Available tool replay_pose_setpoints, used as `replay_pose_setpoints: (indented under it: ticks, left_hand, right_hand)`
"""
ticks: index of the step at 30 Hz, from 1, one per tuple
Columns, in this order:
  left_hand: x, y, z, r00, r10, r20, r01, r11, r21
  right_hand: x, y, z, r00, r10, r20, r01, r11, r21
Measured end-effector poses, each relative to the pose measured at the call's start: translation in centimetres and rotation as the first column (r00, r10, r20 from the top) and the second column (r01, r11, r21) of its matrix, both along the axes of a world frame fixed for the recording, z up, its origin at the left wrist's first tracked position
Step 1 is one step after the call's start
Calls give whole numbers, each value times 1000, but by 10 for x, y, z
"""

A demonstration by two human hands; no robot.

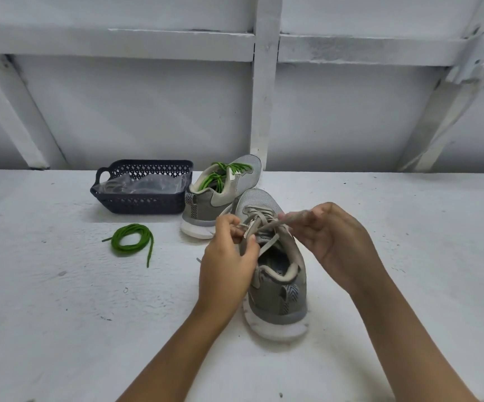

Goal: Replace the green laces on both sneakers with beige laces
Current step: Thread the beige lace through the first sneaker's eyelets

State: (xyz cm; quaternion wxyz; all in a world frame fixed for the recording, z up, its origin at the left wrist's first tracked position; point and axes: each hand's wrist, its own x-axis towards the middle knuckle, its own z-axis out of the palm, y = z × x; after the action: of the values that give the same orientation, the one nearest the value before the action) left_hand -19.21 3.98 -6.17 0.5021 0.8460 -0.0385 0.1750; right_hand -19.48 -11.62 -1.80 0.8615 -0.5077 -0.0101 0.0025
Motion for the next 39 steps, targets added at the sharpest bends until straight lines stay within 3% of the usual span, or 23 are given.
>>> replay_pose_setpoints:
  ticks: [2,3,5,6,7,9,10,11,13,16,20,22,26,30,35,39]
  left_hand:
    - [-1,0,0,1000,17,10,-17,1000,8]
    - [-1,0,-1,1000,26,12,-26,1000,10]
    - [-2,0,-2,999,38,11,-38,999,19]
    - [-2,-1,-2,999,41,9,-42,999,24]
    - [-2,-1,-2,999,45,8,-45,999,28]
    - [-2,-2,-2,998,55,11,-56,998,37]
    - [-2,-2,-2,998,63,12,-64,997,40]
    - [-3,-2,-2,998,68,14,-69,997,42]
    - [-3,-3,-2,997,70,17,-71,996,50]
    - [-3,-3,-2,997,70,22,-71,996,62]
    - [-3,-3,-3,998,64,21,-65,996,68]
    - [-2,-2,-3,998,58,20,-59,995,77]
    - [-1,-2,0,998,60,5,-60,994,92]
    - [-1,-1,-1,999,35,39,-40,989,141]
    - [10,6,4,970,-245,1,241,954,179]
    - [22,13,23,918,-362,-160,396,848,352]
  right_hand:
    - [-3,-2,5,995,89,33,-93,989,115]
    - [-4,-4,7,992,125,19,-126,988,86]
    - [-7,-14,10,980,187,-64,-195,965,-176]
    - [-8,-21,11,964,233,-126,-263,888,-378]
    - [-10,-28,13,939,284,-193,-343,735,-585]
    - [-14,-38,20,882,344,-323,-434,324,-841]
    - [-16,-39,24,878,330,-347,-421,184,-888]
    - [-17,-37,28,898,306,-315,-366,126,-922]
    - [-17,-24,33,962,257,-89,-126,133,-983]
    - [-8,-1,29,960,193,201,180,119,-976]
    - [14,17,10,965,207,161,178,-62,-982]
    - [16,19,5,962,217,163,179,-55,-982]
    - [5,10,8,951,237,199,182,89,-979]
    - [-2,5,8,948,289,134,101,126,-987]
    - [-5,0,11,978,179,104,62,224,-973]
    - [-5,-7,14,989,137,58,26,223,-974]
